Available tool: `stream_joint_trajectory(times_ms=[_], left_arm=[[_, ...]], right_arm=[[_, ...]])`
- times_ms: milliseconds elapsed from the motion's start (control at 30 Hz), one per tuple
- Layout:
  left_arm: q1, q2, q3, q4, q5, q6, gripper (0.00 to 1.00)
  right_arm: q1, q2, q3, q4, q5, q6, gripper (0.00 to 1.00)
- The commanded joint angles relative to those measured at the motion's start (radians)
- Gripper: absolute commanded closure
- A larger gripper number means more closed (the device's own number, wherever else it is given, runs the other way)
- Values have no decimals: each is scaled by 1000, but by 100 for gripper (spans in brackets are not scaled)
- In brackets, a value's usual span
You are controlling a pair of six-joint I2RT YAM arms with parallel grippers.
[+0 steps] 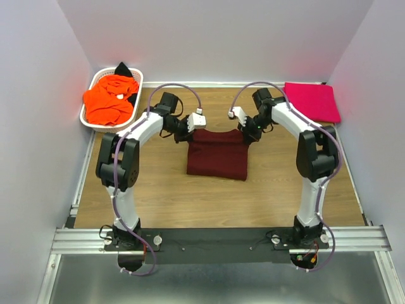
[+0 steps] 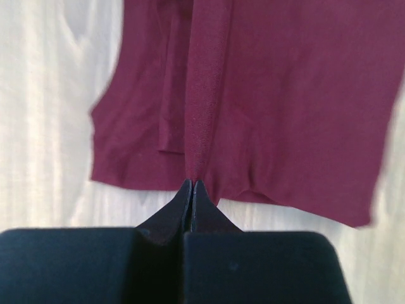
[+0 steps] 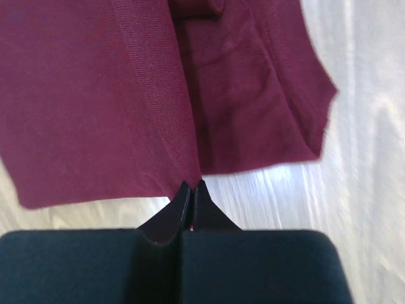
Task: Fold and stack the t-shirts
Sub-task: Fold the tshirt
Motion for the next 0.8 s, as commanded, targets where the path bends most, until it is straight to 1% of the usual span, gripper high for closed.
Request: stream_joint_trajectory(times_ms=[0, 167, 267, 400, 467, 533, 600, 667, 700, 733, 767], left_arm=[[19, 47, 4, 64, -42, -35, 100], [10, 84, -30, 69, -69, -48, 100], [2, 49, -79, 76, -68, -48, 100], [-22, -31, -175, 82, -66, -43, 100], [-32, -86, -229, 63, -37, -42, 100], [-38, -144, -279, 32, -19, -26, 100], [-38, -180, -318, 15, 6, -11, 100], [-36, -227, -333, -11, 18, -2, 100], [-35, -246, -338, -23, 20, 1, 100], [-35, -249, -337, -30, 20, 0, 100], [-26, -251, -332, -33, 18, 3, 98]], right_arm=[[-11, 87, 46, -8, -36, 16, 99], [-8, 139, 24, 12, -79, 100, 99], [0, 124, -17, 21, -93, 143, 99], [29, 40, -131, 36, -120, 180, 99], [37, -29, -201, 36, -131, 199, 99], [37, -78, -253, 33, -146, 223, 97], [37, -146, -269, 26, -157, 245, 94], [37, -193, -264, 15, -165, 275, 87], [35, -201, -254, -3, -178, 294, 80], [37, -206, -240, -14, -186, 306, 62], [35, -206, -208, -25, -201, 321, 55]])
